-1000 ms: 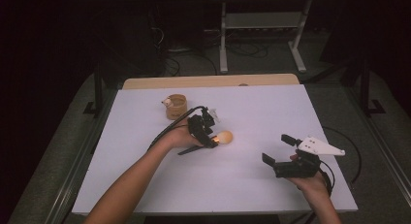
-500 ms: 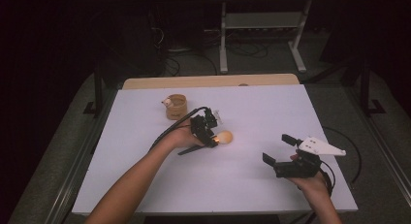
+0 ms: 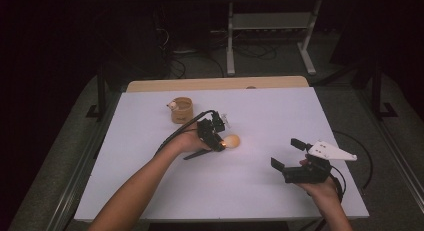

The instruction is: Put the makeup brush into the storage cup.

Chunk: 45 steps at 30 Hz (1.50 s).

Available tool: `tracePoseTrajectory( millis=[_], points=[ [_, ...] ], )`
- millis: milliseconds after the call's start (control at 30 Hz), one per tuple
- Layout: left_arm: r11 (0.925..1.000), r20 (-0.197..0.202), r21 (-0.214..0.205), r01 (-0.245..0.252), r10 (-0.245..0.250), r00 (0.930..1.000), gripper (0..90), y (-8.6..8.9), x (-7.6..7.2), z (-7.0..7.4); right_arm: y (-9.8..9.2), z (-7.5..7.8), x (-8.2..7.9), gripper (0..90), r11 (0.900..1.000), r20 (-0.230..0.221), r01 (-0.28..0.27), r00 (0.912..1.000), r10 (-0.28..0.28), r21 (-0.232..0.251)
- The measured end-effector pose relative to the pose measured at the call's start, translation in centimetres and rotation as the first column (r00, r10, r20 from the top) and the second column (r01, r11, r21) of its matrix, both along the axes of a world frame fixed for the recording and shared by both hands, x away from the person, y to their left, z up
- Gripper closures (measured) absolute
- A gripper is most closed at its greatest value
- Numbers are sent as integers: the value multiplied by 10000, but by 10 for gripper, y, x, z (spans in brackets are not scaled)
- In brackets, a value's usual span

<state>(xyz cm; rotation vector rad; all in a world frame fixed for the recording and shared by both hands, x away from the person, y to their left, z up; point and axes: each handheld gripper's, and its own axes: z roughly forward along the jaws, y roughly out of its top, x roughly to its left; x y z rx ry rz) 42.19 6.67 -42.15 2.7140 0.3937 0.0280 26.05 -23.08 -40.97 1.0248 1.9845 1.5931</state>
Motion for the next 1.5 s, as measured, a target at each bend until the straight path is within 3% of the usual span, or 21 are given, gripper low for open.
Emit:
tracePoseTrajectory(
  millis=[967,1167,1333,1500],
  points=[
    [9999,-119,-80,-104,103,9999,628,1,3,0,-1,0,0,0,10000,-3,53,10000,-53,38],
    [9992,-529,-345,-179,161,9985,628,5,4,1,-2,-1,0,0,10000,-26,62,10000,-62,53],
    [9991,-511,-382,-180,160,9986,628,5,3,1,-2,-1,0,0,10000,5,65,10000,-65,45],
    [9973,-556,-686,-271,233,9982,627,7,2,6,-2,-1,0,0,10000,-11,57,10000,-57,46]
  ],
)
